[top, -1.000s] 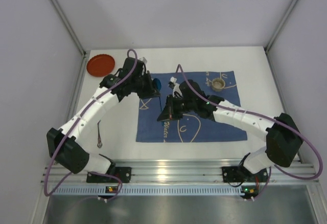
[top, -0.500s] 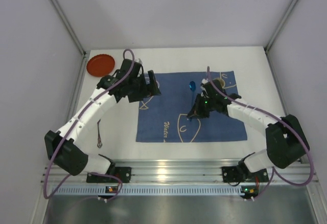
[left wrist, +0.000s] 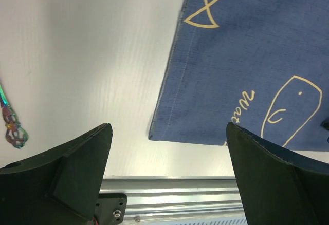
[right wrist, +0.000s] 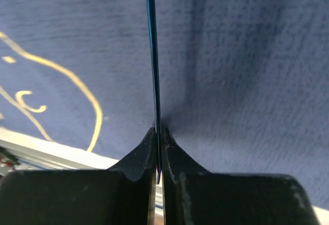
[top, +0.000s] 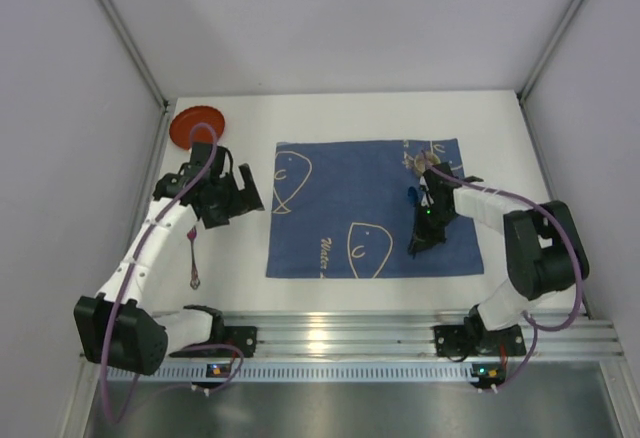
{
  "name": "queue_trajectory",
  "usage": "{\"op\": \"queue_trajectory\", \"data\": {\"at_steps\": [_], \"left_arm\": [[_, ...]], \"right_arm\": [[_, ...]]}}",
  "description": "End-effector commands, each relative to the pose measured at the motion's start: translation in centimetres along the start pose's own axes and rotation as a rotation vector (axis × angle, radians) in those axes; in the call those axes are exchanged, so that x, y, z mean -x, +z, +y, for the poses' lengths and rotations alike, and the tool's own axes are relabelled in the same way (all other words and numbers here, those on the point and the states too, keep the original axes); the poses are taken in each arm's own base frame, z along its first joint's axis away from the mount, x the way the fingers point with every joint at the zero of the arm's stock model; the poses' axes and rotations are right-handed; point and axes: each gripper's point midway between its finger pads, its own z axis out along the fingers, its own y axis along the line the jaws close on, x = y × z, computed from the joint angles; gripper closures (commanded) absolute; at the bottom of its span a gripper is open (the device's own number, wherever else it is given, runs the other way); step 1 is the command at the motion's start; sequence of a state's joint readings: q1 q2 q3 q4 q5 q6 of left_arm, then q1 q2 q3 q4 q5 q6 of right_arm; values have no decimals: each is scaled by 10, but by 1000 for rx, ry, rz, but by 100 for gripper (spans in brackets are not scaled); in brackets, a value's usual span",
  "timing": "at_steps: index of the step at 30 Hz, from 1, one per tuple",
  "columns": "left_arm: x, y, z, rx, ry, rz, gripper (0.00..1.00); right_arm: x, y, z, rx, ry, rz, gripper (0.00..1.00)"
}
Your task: Set the dinner table for one person
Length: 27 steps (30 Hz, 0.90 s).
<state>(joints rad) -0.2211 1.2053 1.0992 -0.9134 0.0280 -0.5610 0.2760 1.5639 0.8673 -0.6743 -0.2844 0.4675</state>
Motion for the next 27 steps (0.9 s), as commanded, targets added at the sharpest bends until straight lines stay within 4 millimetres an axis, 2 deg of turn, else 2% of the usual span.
{"op": "queue_trajectory", "data": {"at_steps": [1,4,7,8,11,13,19,20,24,27], "left_arm": [[0,-9,17,23,26,-16,2],[0,-9,27,40,17,-15,2],[-2,-9,35,55,10,-13,2],[-3,-9,37,58,4,-12,2],[-4,-8,41,67,-3,-10,2],[-3,-9,43,70,-5,-14,2],[5,-9,49,92,-4,-26,2],[9,-9,56,125,-10,-38,2],[18,-3,54,126,-11,-37,2],[31,3,54,144,-19,-55,2]], "right_arm": [[0,4,-15,-60,-60,56,100],[-2,9,-25,-102,-48,78,100],[2,5,-30,-139,-42,65,81],[2,1,-31,-151,-40,66,70],[7,-12,-34,-195,-42,40,59],[14,-23,-35,-221,-50,8,58],[16,-51,-32,-240,-69,-26,57],[16,-54,-30,-232,-71,-32,57],[14,-58,-23,-195,-87,-34,57],[10,-60,-7,-100,-114,-18,60]]}}
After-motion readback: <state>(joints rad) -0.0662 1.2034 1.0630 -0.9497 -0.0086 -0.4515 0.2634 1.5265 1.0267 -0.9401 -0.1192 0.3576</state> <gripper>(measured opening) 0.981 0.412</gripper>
